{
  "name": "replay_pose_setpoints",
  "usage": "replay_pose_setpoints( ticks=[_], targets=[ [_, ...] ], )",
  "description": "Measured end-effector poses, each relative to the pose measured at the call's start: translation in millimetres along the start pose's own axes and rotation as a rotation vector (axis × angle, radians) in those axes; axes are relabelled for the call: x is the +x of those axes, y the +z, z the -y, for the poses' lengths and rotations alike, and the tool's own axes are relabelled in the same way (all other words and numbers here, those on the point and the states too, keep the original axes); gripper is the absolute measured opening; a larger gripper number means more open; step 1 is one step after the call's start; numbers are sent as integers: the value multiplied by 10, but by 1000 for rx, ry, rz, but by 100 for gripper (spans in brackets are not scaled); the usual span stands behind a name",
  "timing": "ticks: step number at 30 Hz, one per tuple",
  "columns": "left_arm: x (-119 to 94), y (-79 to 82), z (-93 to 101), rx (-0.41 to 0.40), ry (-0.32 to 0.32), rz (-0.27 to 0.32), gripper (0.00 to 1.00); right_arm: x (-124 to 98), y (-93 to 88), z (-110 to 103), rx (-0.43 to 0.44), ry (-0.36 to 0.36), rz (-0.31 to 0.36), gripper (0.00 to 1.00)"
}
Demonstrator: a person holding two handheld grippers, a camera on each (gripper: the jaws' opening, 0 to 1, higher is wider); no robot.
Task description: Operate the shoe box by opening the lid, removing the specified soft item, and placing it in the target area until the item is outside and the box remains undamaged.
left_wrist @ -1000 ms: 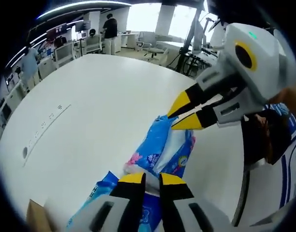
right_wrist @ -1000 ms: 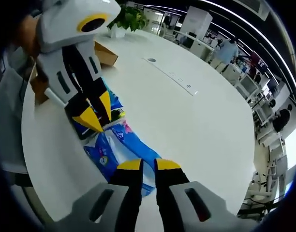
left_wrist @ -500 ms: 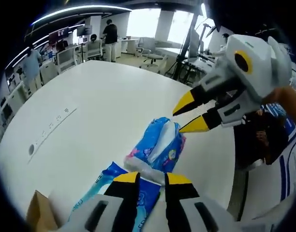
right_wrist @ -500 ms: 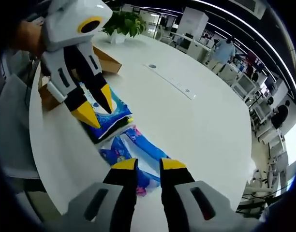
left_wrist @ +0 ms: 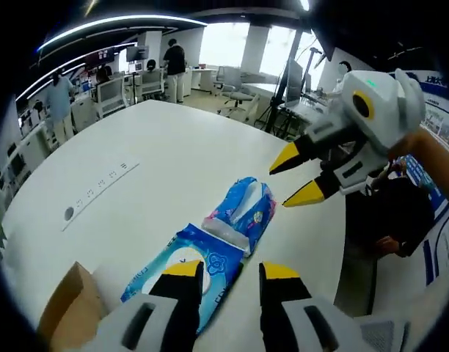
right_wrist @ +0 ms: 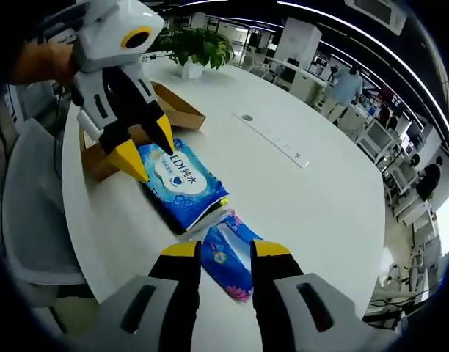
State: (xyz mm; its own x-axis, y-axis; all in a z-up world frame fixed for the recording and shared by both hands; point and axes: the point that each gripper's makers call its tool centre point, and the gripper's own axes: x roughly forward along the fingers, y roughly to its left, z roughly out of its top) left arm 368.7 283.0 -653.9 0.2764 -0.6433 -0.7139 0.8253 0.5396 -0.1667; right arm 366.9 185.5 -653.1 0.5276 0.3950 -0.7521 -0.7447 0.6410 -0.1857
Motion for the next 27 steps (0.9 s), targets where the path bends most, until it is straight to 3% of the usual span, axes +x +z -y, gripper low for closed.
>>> replay_pose_setpoints(
  ticks=[12,27],
  targets=[
    [-608,-152,-151,-29,50,89,38,-37,320,-397,-50,75,34,33],
    [-1302,-561,-548,-97,156,134,44,94,761,-895,-139,214,71,42]
  ],
)
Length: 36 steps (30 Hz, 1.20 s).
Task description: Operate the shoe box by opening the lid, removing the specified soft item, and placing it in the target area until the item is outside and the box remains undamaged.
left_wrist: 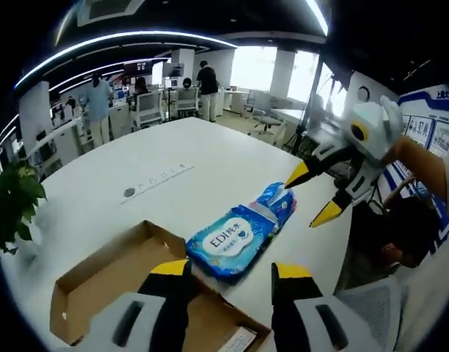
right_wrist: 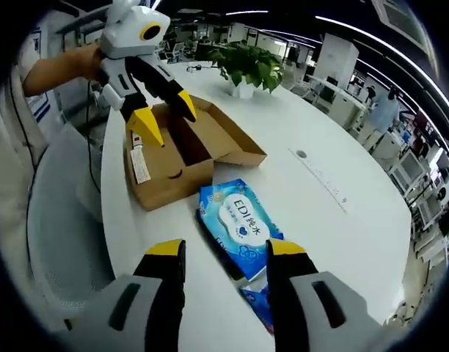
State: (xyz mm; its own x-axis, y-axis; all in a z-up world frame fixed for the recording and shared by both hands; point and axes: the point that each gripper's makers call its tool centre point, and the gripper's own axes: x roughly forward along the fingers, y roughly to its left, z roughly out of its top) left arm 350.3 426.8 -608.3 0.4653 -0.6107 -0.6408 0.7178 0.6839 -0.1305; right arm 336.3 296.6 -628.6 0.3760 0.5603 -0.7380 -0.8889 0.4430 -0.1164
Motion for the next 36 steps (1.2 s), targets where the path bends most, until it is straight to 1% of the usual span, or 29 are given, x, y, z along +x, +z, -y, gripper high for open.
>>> replay_pose_setpoints(
  ticks=[4,10,13,17,20,22,27,30,35,36],
  targets=[
    [-212,-117,-173,-23,41,2,45,96,139,-126,-31,51,14,44],
    [-500,-311,-432,-65,103,5,45,229,285,-248,-73,98,17,46],
    [-654,-449,-579,-92,142,12,45,299,368,-331,-99,133,19,47],
    [-793,-627,-738,-128,180,8,45,404,433,-414,-133,174,13,48],
    [-873,-717,-819,-151,199,12,45,475,488,-489,-153,203,10,49],
    [-941,-805,-879,-162,216,8,45,520,524,-531,-168,218,11,49],
    [-1100,-1049,-997,-188,264,-16,45,680,579,-672,-208,271,-1,50],
    [-1171,-1184,-1090,-207,287,-30,45,765,591,-729,-232,290,-12,50],
    [-1293,-1352,-1171,-232,322,-46,45,884,640,-827,-253,322,-17,50],
    [-1321,-1406,-1198,-240,334,-54,45,918,646,-850,-260,330,-21,50]
  ],
)
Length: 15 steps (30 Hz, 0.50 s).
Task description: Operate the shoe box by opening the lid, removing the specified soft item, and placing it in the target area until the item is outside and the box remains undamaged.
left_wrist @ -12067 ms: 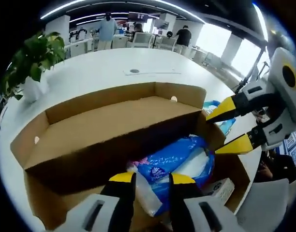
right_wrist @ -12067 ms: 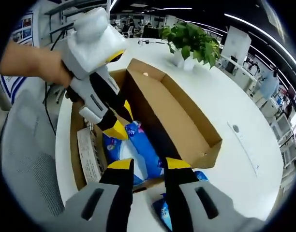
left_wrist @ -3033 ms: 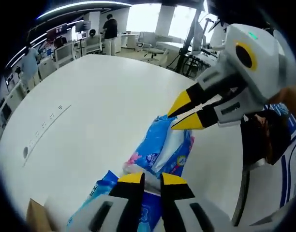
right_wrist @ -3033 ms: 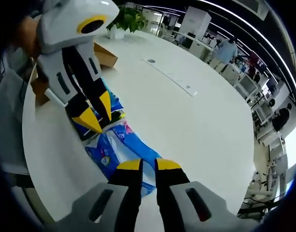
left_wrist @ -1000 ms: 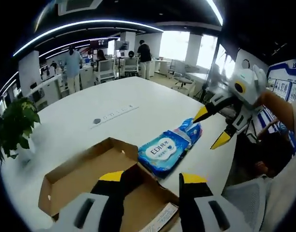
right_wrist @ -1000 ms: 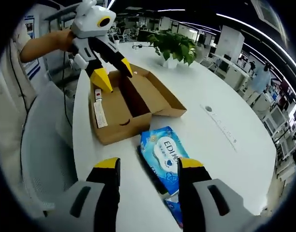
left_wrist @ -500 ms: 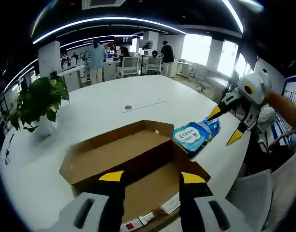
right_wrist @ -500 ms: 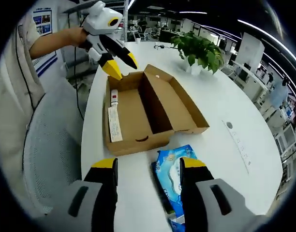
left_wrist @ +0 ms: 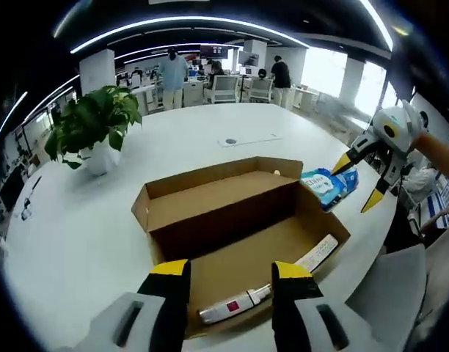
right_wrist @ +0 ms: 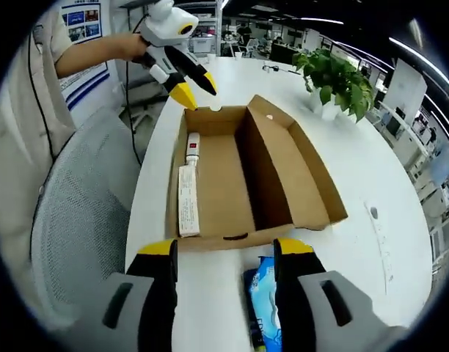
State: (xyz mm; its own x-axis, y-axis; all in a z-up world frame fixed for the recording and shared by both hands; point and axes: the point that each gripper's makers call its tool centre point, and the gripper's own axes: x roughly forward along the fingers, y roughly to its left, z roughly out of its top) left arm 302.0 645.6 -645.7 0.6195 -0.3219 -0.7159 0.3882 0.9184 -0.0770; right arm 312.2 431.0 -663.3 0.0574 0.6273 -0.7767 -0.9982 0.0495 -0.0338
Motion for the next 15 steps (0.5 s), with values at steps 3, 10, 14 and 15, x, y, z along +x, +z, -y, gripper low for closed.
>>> replay_pose_setpoints(
  ticks=[3,10,14,15],
  targets=[
    [-24,-90,-109,-12,23,-12,45,74,25,-17,-6,14,-4,50],
    [-54,-330,-314,-62,81,-47,43,240,98,-46,-25,47,-12,50],
    [-45,-445,-404,-91,105,-67,41,340,129,-56,-43,62,-23,50],
    [-41,-480,-429,-97,109,-71,40,360,136,-58,-44,65,-25,50]
  ],
)
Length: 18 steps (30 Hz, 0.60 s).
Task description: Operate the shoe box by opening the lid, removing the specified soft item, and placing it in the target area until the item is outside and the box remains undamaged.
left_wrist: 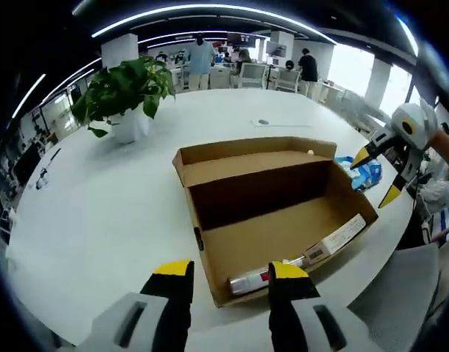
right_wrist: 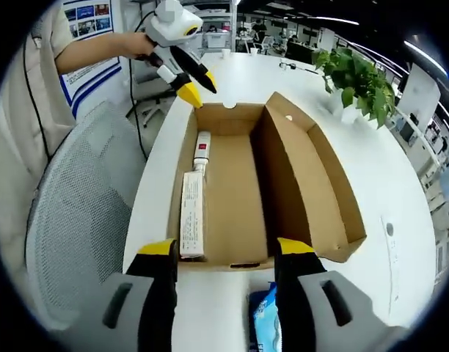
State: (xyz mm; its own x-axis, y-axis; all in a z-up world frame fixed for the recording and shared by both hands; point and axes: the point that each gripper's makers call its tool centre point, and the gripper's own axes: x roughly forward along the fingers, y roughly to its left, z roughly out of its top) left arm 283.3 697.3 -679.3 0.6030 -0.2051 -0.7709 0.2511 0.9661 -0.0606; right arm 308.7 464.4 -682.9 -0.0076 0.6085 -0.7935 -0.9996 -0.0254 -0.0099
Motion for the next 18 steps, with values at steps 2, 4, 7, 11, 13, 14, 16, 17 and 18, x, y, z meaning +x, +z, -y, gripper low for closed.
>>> replay_pose_setpoints(
  ticks=[2,4,7,11,13,14,16,17,18],
  targets=[
    [11,-45,-39,-20,7,-5,38,50,8,-8,-11,12,-9,50],
    [21,-86,-61,-39,8,-14,35,90,7,-14,-22,22,-21,49],
    [48,-144,-91,-61,11,-21,32,158,14,-9,-32,37,-34,49],
    [87,-188,-102,-84,7,-14,27,238,5,-7,-45,48,-52,48],
    [104,-192,-110,-90,8,-1,26,268,0,-18,-45,53,-57,48],
    [113,-194,-115,-95,7,9,25,288,-5,-31,-44,59,-60,48],
    [124,-199,-120,-100,9,23,24,326,-26,-54,-44,67,-67,48],
    [130,-205,-122,-104,10,34,23,341,-35,-65,-45,69,-71,48],
    [133,-208,-117,-106,8,44,22,357,-48,-75,-46,72,-76,48]
  ],
)
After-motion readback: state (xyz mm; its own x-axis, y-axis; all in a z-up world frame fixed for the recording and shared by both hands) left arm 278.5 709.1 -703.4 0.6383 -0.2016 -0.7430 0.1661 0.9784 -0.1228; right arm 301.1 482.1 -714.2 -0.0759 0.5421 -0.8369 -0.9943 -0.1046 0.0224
